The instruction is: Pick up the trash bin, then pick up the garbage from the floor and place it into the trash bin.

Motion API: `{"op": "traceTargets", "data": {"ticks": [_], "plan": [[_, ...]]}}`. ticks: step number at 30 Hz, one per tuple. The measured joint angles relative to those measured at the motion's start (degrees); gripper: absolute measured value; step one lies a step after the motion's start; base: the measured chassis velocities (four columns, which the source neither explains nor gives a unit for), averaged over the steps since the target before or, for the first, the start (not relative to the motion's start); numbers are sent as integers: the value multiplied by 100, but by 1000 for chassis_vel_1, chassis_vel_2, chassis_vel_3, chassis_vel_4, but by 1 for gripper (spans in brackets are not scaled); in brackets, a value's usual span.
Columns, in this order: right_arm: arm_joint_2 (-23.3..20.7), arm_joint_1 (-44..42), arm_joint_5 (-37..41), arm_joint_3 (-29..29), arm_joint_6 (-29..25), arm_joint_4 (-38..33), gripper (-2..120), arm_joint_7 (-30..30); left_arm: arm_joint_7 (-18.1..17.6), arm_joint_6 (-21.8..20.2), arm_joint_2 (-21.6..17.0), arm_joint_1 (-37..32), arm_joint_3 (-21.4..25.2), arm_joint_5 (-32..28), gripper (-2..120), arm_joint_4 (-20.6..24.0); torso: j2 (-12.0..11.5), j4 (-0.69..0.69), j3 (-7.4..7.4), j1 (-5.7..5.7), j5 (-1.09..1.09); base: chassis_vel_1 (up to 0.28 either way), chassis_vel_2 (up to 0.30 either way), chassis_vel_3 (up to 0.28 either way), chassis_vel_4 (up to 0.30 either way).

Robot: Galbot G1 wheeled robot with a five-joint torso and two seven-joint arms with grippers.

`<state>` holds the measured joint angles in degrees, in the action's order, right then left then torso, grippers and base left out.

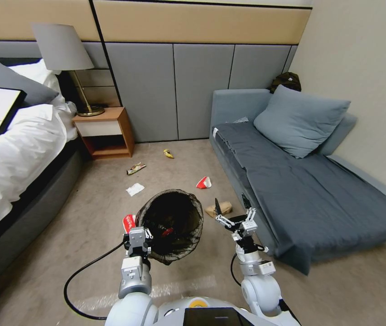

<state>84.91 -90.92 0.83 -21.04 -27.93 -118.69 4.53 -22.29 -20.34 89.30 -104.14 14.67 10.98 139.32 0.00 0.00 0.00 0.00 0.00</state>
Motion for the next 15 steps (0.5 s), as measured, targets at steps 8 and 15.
{"op": "traceTargets", "data": {"ticks": [8, 15], "plan": [[10, 3, 0, 5, -5, 52, 100, 43, -4, -3, 9, -7, 10, 3, 0, -17, 0, 0, 0, -1, -3, -202, 214, 210, -202], [-2, 6, 11, -24, -49, 82, 100, 69, -4, -5, 13, 2, 8, 2, 0, -47, 0, 0, 0, 0, 2, -188, 188, 180, -196]]}}
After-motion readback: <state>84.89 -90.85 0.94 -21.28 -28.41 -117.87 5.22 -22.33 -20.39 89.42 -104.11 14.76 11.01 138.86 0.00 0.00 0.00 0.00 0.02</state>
